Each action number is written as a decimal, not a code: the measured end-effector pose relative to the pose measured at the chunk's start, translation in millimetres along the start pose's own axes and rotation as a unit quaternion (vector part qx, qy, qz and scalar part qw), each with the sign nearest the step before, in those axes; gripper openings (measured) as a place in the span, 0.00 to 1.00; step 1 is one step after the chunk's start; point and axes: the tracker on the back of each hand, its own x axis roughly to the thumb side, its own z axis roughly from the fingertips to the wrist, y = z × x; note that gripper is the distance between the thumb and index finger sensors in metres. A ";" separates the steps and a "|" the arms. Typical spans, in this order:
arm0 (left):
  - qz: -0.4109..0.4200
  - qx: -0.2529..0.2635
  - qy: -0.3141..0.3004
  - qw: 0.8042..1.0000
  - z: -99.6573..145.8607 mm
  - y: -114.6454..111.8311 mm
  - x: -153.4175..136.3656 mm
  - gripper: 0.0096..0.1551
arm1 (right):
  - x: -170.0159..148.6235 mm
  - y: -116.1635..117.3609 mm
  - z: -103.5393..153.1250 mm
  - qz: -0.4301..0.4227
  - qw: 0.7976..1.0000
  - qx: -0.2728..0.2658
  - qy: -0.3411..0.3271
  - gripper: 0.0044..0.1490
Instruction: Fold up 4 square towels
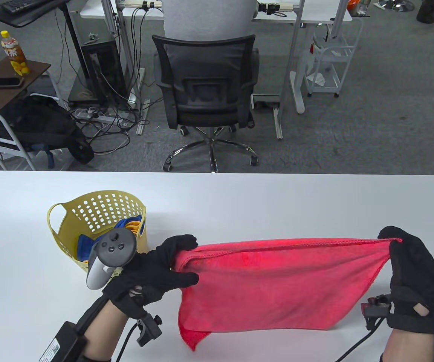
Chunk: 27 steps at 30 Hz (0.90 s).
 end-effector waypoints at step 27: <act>-0.296 0.229 0.172 0.911 -30.0 72.0 27.6 0.23 | 9.9 40.5 -29.0 0.165 0.985 0.008 0.044 0.25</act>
